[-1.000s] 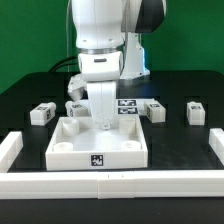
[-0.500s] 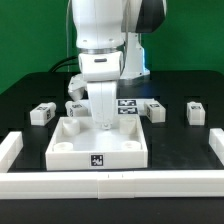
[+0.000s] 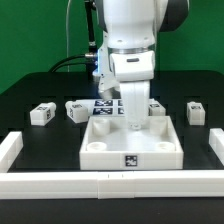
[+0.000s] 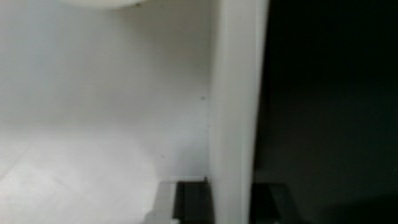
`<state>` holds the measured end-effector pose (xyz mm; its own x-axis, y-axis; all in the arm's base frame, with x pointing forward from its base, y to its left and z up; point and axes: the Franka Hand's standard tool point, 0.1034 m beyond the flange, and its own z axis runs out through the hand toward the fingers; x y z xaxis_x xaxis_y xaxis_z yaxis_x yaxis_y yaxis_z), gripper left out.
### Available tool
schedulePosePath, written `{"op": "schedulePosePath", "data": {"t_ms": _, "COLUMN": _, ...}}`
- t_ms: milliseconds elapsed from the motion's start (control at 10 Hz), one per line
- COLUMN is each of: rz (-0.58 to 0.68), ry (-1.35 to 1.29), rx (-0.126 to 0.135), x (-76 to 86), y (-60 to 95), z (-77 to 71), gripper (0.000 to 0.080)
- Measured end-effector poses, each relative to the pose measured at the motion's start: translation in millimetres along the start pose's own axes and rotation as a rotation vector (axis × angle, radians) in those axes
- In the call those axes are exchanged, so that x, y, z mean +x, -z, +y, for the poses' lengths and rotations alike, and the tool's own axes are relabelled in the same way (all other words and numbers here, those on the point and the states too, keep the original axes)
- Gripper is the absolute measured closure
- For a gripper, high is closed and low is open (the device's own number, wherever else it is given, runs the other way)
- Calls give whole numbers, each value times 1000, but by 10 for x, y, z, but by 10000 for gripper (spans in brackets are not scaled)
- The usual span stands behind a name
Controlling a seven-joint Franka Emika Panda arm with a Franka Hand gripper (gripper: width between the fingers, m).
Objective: Assemble one leg
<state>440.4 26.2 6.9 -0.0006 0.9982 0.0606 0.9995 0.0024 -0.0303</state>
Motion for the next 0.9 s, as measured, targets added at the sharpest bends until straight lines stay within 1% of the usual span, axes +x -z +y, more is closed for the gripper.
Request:
{"op": "schedulePosePath", "data": {"t_ms": 100, "rz": 3, "ry": 21, "rx": 0, "x": 133, "y": -9, "z": 42, "gripper": 739}}
{"op": "schedulePosePath", "data": {"t_ms": 200, "rz": 6, "ry": 35, "rx": 3, "x": 248, "y": -11, "z": 115, "gripper": 739}}
{"op": "schedulePosePath", "data": {"t_ms": 300, "rz": 7, "ry": 39, "rx": -3, "x": 305, "y": -10, "z": 183, "gripper": 739}}
{"op": "schedulePosePath", "data": {"t_ms": 400, "rz": 8, "ry": 43, "rx": -8, "x": 339, "y": -13, "z": 224, "gripper": 739}}
{"op": "schedulePosePath", "data": {"t_ms": 800, "rz": 8, "ry": 39, "rx": -7, "x": 317, "y": -17, "z": 216, "gripper": 739}}
{"op": "schedulePosePath", "data": {"t_ms": 900, "rz": 8, "ry": 40, "rx": -10, "x": 326, "y": -13, "z": 259, "gripper": 739}}
